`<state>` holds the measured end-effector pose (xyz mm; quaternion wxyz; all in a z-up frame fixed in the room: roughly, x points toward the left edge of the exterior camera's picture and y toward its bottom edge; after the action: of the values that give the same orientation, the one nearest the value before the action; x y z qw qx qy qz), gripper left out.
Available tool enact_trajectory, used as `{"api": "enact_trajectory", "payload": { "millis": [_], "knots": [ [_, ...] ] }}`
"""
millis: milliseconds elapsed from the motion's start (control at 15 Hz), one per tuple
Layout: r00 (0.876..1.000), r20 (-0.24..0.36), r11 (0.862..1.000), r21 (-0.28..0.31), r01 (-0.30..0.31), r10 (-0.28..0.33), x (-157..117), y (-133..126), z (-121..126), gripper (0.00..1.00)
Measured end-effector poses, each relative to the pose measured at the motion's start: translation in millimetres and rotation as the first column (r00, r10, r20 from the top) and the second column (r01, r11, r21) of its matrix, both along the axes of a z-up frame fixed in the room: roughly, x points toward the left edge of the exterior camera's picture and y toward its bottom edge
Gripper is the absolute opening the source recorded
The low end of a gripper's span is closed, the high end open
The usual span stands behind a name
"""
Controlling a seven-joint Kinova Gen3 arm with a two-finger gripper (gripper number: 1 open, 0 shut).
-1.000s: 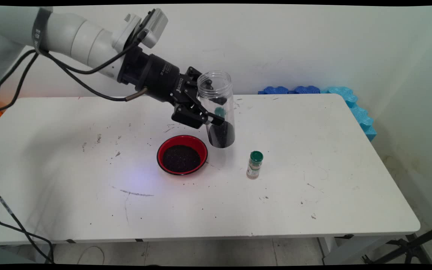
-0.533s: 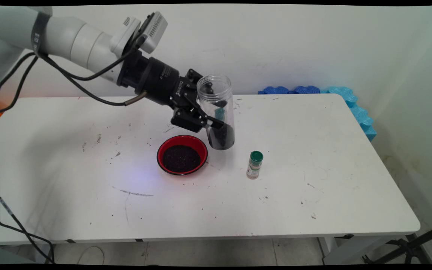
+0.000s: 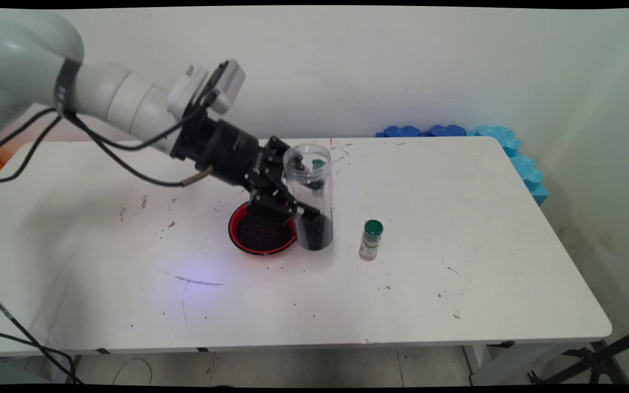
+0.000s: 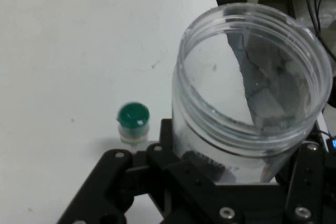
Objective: Place the picked object on the table
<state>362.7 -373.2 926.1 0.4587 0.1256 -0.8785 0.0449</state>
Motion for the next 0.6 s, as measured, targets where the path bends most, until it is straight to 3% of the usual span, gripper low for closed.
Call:
{"api": "enact_trajectory", "payload": {
  "millis": [600],
  "knots": [
    [1.000, 0.025, 0.999, 0.038, -0.013, 0.012, -14.2, 14.8, -59.1, 0.00]
  ]
}}
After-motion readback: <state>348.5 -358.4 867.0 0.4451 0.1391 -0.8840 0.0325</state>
